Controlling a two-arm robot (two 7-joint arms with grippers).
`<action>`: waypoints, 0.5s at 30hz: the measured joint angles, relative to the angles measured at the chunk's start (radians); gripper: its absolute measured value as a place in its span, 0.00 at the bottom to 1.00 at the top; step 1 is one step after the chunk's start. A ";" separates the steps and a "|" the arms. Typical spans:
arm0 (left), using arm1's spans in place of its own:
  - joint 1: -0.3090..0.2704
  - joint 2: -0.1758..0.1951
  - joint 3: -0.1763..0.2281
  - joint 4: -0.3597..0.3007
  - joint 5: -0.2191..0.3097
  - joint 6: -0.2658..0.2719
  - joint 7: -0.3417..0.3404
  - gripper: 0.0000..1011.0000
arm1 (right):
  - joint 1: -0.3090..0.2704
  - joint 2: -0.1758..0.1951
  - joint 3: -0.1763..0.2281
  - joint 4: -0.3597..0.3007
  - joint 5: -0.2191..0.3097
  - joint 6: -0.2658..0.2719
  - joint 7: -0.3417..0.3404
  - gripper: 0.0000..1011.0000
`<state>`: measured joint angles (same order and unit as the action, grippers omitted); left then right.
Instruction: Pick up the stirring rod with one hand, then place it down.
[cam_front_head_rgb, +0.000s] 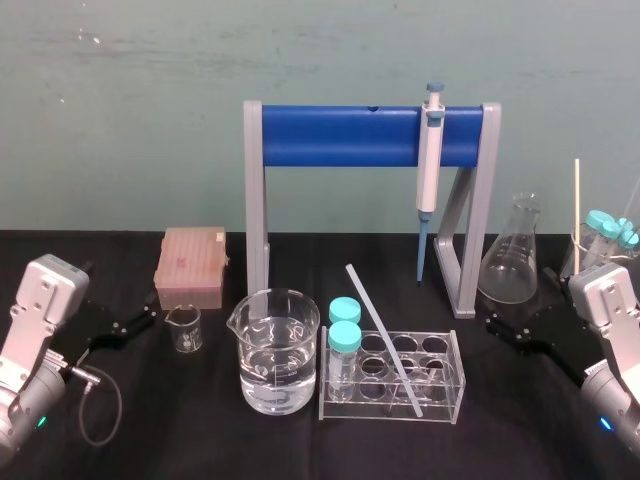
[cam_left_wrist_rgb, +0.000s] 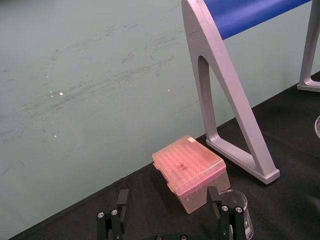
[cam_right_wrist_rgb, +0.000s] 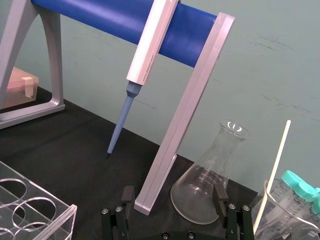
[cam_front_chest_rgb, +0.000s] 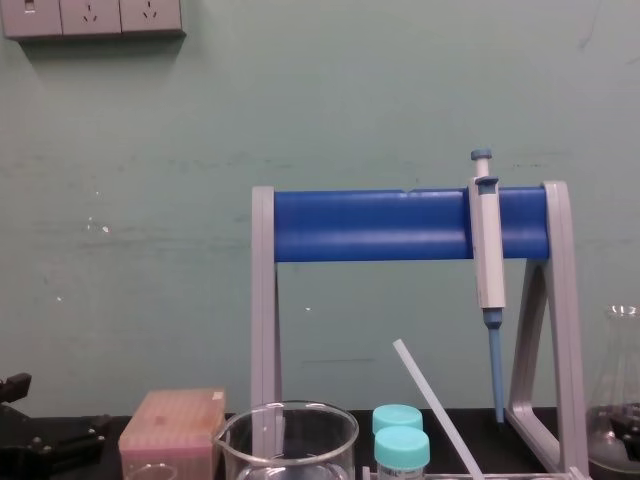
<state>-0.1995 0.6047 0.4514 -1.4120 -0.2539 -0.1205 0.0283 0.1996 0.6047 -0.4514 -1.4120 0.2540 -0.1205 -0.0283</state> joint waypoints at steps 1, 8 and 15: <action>0.000 0.000 0.000 0.000 0.000 0.000 0.000 0.99 | 0.000 0.000 0.000 0.000 0.000 0.000 0.000 0.99; 0.000 0.000 0.000 0.000 0.000 0.000 0.000 0.99 | 0.000 0.000 0.000 0.000 0.000 0.000 0.000 0.99; 0.000 0.000 0.000 0.000 0.000 0.000 0.000 0.99 | 0.000 0.000 0.000 0.000 0.000 0.000 0.000 0.99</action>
<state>-0.1995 0.6047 0.4514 -1.4119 -0.2539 -0.1205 0.0283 0.1995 0.6046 -0.4512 -1.4120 0.2537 -0.1205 -0.0281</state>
